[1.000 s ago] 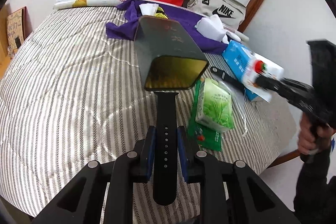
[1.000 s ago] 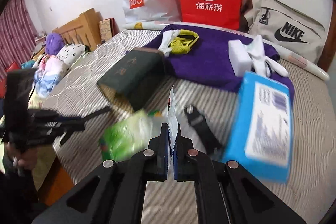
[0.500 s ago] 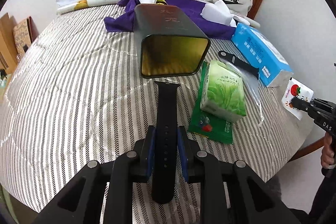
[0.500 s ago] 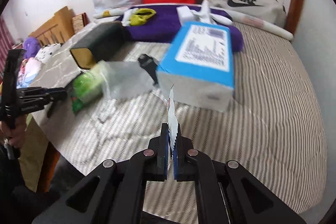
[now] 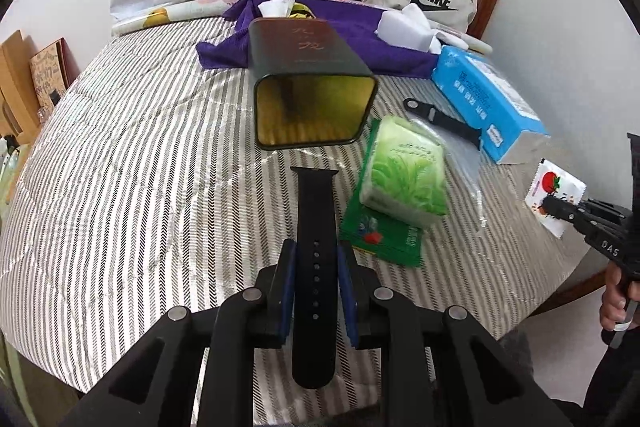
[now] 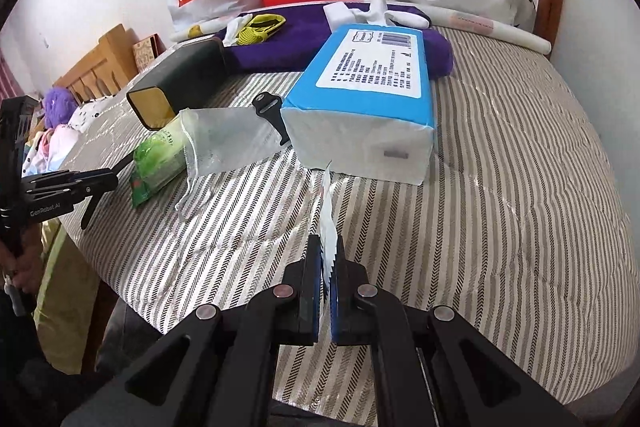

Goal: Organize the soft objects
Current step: 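Carry the black strap with the left tool while the right tool carries the sachet to the towel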

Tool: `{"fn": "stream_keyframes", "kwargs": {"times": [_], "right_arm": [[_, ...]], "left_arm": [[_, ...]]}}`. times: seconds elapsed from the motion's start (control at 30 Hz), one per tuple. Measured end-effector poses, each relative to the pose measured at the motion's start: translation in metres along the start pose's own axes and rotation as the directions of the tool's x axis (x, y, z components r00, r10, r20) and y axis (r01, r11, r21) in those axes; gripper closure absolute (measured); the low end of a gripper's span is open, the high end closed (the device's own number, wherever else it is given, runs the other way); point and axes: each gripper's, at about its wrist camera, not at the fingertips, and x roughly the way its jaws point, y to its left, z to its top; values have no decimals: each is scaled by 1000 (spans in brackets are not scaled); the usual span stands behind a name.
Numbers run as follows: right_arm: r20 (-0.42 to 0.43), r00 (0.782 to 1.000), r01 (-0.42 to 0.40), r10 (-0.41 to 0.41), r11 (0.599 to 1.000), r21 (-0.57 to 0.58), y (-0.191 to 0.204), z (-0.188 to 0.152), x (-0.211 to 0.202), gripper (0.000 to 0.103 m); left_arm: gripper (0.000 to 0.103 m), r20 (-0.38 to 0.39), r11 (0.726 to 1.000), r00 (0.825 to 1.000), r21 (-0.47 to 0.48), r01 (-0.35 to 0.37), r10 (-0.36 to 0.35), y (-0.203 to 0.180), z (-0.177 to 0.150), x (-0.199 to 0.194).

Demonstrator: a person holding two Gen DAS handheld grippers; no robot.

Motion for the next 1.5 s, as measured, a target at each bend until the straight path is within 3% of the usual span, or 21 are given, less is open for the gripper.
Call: {"fn": "stream_keyframes", "kwargs": {"times": [0.4, 0.73, 1.07, 1.5], "right_arm": [[27, 999, -32, 33, 999, -11, 7, 11, -17, 99], [70, 996, -49, 52, 998, -45, 18, 38, -38, 99], [102, 993, -59, 65, 996, -60, 20, 77, -46, 99], [98, 993, -63, 70, 995, -72, 11, 129, -22, 99]], "left_arm": [[84, 53, 1000, 999, 10, 4, -5, -18, 17, -39], [84, 109, 999, 994, 9, 30, -31, -22, 44, -64], [84, 123, 999, 991, 3, 51, -51, -18, 85, -62], [84, 121, 998, 991, -21, 57, -54, -5, 126, -42]]}}
